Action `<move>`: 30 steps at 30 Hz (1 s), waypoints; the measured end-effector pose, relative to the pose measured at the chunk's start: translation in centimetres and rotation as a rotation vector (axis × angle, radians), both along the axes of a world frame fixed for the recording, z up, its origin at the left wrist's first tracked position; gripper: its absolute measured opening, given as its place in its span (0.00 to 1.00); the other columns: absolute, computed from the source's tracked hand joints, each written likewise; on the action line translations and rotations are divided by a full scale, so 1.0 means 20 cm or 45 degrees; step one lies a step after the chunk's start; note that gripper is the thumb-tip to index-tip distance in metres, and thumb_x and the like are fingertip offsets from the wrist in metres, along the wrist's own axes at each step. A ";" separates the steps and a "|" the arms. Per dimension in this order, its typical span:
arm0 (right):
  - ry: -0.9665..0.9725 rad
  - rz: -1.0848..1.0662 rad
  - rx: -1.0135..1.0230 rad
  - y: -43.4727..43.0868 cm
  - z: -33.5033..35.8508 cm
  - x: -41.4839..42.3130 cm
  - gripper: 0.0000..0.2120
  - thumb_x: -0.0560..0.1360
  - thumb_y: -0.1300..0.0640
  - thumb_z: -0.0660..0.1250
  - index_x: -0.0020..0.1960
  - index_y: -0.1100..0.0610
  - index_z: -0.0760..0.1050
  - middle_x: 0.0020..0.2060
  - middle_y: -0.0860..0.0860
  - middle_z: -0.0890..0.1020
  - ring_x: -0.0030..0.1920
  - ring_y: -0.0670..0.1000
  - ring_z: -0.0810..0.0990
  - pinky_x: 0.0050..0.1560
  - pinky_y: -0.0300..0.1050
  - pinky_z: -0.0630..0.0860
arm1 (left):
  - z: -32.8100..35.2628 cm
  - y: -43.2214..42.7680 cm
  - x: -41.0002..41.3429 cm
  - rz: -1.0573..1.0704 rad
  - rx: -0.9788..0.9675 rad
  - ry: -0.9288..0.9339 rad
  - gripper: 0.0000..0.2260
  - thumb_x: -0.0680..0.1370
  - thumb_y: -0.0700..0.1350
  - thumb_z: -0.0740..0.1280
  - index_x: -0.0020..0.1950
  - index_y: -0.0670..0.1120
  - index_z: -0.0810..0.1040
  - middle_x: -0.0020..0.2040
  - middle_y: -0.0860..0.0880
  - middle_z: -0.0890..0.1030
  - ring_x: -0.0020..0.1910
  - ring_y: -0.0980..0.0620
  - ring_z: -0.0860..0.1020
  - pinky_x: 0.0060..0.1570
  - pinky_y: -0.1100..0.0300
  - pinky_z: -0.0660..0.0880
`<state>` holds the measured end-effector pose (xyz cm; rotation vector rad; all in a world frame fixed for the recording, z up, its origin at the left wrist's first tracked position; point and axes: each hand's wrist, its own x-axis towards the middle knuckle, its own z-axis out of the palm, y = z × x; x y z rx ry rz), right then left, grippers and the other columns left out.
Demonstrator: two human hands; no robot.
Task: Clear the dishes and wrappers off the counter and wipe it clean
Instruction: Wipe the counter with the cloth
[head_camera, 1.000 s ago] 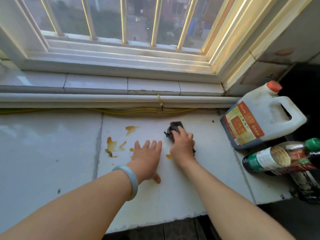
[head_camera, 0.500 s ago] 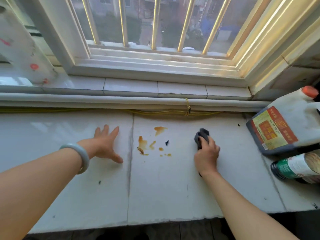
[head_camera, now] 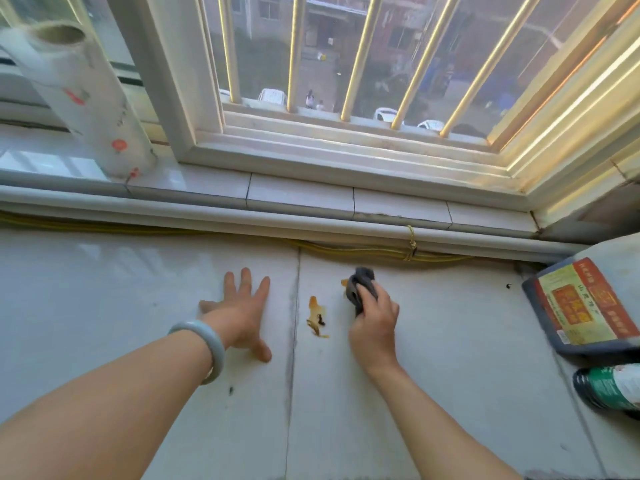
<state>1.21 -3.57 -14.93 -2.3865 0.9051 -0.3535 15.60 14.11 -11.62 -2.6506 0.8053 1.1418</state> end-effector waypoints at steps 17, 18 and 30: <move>-0.049 0.706 -0.171 0.11 -0.10 0.05 0.23 0.67 0.66 0.54 0.54 0.61 0.82 0.59 0.58 0.80 0.52 0.56 0.72 0.50 0.52 0.76 | 0.01 0.00 0.00 -0.006 -0.002 -0.007 0.61 0.64 0.61 0.78 0.78 0.53 0.34 0.77 0.45 0.31 0.76 0.37 0.33 0.67 0.28 0.57; -0.060 0.572 -0.165 0.05 -0.10 0.04 0.23 0.67 0.67 0.55 0.55 0.61 0.82 0.60 0.58 0.80 0.52 0.59 0.74 0.54 0.49 0.74 | 0.01 0.00 0.00 -0.006 -0.011 0.000 0.61 0.64 0.60 0.78 0.78 0.53 0.33 0.77 0.45 0.31 0.76 0.37 0.33 0.67 0.28 0.56; 0.519 0.078 -0.169 -0.18 0.06 0.30 0.24 0.72 0.66 0.57 0.66 0.52 0.72 0.71 0.50 0.67 0.60 0.59 0.66 0.62 0.48 0.68 | 0.00 -0.01 0.00 0.008 -0.018 0.005 0.61 0.64 0.59 0.78 0.78 0.53 0.33 0.77 0.46 0.30 0.76 0.37 0.33 0.68 0.27 0.54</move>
